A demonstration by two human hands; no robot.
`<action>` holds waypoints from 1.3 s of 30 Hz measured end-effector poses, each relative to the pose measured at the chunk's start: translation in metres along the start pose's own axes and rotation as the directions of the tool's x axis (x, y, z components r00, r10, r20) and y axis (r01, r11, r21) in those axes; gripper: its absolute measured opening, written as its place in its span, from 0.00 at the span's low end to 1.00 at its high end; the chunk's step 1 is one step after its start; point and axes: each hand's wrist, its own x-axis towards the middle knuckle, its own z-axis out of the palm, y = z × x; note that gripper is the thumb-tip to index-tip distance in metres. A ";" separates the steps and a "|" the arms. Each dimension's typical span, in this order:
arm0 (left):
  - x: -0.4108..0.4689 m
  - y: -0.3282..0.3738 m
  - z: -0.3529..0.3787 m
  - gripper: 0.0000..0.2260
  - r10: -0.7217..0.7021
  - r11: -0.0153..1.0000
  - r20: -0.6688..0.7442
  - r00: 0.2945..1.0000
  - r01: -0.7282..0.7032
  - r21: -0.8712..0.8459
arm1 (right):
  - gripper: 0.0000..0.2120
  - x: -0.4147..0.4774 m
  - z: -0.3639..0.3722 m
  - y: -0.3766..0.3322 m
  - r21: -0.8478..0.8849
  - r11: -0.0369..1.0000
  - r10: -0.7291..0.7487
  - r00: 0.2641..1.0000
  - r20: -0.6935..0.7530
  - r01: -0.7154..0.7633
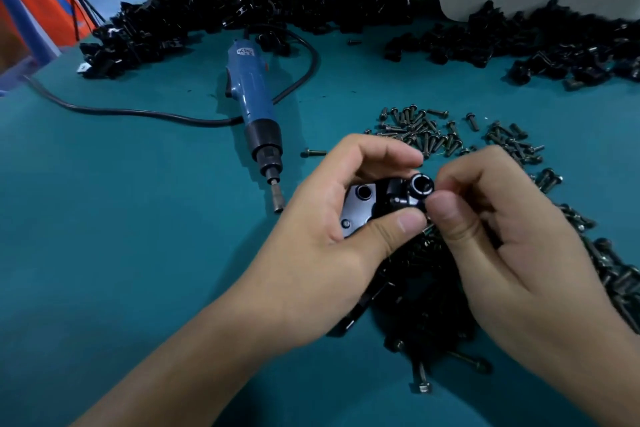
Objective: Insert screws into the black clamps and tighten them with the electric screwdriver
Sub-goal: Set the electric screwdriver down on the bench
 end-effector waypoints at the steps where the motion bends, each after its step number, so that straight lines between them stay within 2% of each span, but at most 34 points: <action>1: 0.001 0.000 0.000 0.15 0.006 1.000 -0.010 1.000 -0.006 -0.006 | 0.07 0.000 0.000 0.000 0.021 0.999 0.025 1.000 -0.005 -0.024; 3: 0.001 0.000 -0.001 0.15 0.003 0.999 -0.042 0.999 -0.005 -0.038 | 0.07 0.001 -0.002 -0.001 0.014 0.999 0.045 0.999 0.029 -0.046; 6: 0.001 0.001 0.000 0.14 0.007 0.999 -0.038 0.999 -0.009 -0.050 | 0.02 0.003 -0.002 -0.001 -0.081 0.997 0.009 1.000 0.029 -0.006; 8: 0.000 0.001 0.001 0.13 0.016 0.999 -0.018 1.000 -0.017 -0.043 | 0.06 0.004 -0.002 -0.002 -0.078 0.997 -0.012 1.000 0.015 0.014; 11: -0.001 0.003 0.002 0.13 0.039 0.999 0.013 0.999 -0.038 -0.033 | 0.16 0.002 -0.001 -0.004 0.020 1.000 0.008 1.000 0.019 -0.008; 14: 0.000 0.001 0.001 0.14 0.036 0.999 0.003 0.999 -0.036 -0.038 | 0.19 0.002 -0.002 -0.003 0.050 0.997 0.063 0.996 0.055 -0.066; 18: 0.000 0.000 0.001 0.14 0.012 0.999 -0.028 1.000 -0.013 -0.047 | 0.10 0.003 -0.006 -0.002 -0.065 0.997 0.053 0.995 0.078 -0.048; 22: -0.002 -0.001 0.004 0.13 0.003 0.999 0.018 1.000 -0.002 -0.047 | 0.16 0.001 -0.002 -0.002 -0.002 0.999 0.047 0.998 0.033 -0.047; 26: -0.001 -0.001 0.003 0.14 0.009 0.999 -0.014 1.000 -0.009 -0.044 | 0.19 0.002 -0.003 -0.003 0.049 0.995 0.088 0.996 0.029 -0.089; 31: 0.000 -0.003 -0.001 0.13 -0.017 0.998 -0.028 0.999 0.015 -0.055 | 0.09 0.002 -0.005 -0.001 -0.033 0.999 0.044 0.997 0.071 -0.042; 37: -0.003 0.000 0.001 0.13 0.019 0.999 0.007 1.000 -0.018 -0.046 | 0.19 0.000 0.000 -0.004 0.206 0.973 0.096 0.994 0.061 -0.106; 39: -0.002 -0.001 0.001 0.13 0.021 0.998 -0.012 1.000 -0.022 -0.061 | 0.19 0.001 -0.002 -0.005 0.191 0.975 0.098 0.992 0.074 -0.110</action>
